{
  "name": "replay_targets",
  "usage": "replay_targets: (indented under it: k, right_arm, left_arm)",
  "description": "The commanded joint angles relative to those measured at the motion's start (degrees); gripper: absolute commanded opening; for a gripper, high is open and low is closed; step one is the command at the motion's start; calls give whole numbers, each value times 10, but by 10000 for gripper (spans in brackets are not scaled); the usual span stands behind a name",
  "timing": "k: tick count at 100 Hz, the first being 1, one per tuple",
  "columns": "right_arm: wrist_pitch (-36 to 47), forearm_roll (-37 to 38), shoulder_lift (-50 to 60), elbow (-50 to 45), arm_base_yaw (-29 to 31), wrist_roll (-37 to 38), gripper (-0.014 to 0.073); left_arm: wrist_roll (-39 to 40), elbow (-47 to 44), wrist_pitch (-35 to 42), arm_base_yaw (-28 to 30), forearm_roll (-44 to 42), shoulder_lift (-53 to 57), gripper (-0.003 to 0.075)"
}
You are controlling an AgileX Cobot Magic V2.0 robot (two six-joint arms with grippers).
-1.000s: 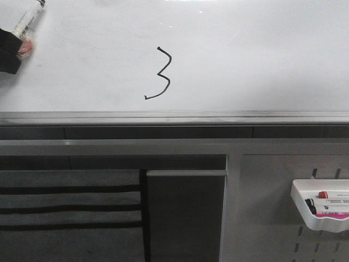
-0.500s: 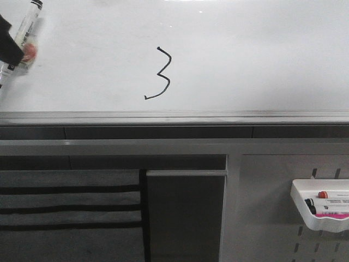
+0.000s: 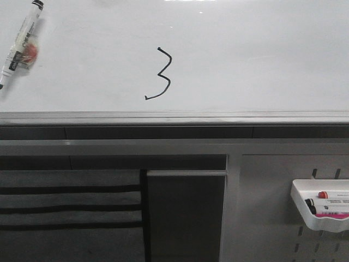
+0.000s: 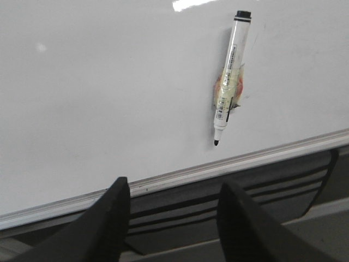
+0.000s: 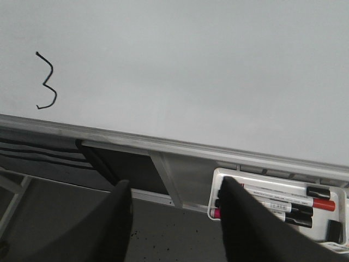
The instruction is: Write number 3 on whiteboard
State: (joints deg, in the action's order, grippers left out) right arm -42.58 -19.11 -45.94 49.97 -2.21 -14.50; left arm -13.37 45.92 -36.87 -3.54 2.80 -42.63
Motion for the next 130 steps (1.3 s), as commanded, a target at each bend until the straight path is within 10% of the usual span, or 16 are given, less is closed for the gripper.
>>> replay_targets:
  k: [1, 15, 34, 83, 130]
  right_arm:
    - [94, -3, 41, -46, 3, 4, 274]
    - [160, -3, 104, -125, 3, 3, 94]
    - [233, -3, 163, -179, 3, 3, -69]
    - [229, -3, 166, -188, 3, 3, -69]
    - [229, -3, 166, -188, 3, 3, -69]
  left_arm:
    - [14, -39, 89, 2, 27, 45, 332]
    - [14, -136, 180, 2, 60, 112, 271]
    - [14, -211, 275, 2, 68, 146, -23]
    - [23, -227, 284, 2, 152, 145, -20]
    - [14, -419, 363, 23, 120, 403, -20]
